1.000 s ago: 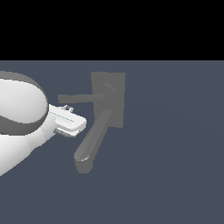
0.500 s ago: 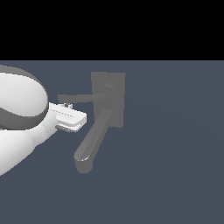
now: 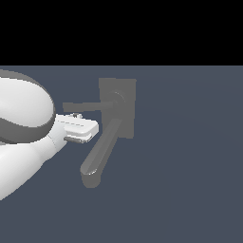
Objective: Turn on the faucet by rotating a designated handle.
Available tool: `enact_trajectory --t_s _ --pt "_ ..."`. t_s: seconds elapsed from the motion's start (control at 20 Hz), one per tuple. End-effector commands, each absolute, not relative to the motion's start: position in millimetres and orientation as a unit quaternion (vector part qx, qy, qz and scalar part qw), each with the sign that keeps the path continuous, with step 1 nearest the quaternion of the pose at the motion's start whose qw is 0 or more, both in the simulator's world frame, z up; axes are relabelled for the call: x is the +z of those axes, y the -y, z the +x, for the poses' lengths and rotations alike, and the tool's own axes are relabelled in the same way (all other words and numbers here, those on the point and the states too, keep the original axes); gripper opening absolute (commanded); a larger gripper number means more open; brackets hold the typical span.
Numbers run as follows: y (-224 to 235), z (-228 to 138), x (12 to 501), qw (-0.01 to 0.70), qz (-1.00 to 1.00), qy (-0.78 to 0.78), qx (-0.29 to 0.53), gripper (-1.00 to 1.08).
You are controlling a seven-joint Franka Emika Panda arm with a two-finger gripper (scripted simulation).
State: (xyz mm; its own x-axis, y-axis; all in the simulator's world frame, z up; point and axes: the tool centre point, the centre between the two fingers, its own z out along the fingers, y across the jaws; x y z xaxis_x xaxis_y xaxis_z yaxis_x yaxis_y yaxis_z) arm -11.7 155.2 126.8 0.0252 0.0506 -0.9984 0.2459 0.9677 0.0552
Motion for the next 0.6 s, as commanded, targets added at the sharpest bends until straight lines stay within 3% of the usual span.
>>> enact_trajectory --t_s 0.0,0.55 --pt "-157.2 -13.4 123.8 0.706 0.095 -0.698 -0.074 -1.00" --pt "-161.2 -14.0 133.2 0.703 0.088 -0.701 -0.075 -1.00"
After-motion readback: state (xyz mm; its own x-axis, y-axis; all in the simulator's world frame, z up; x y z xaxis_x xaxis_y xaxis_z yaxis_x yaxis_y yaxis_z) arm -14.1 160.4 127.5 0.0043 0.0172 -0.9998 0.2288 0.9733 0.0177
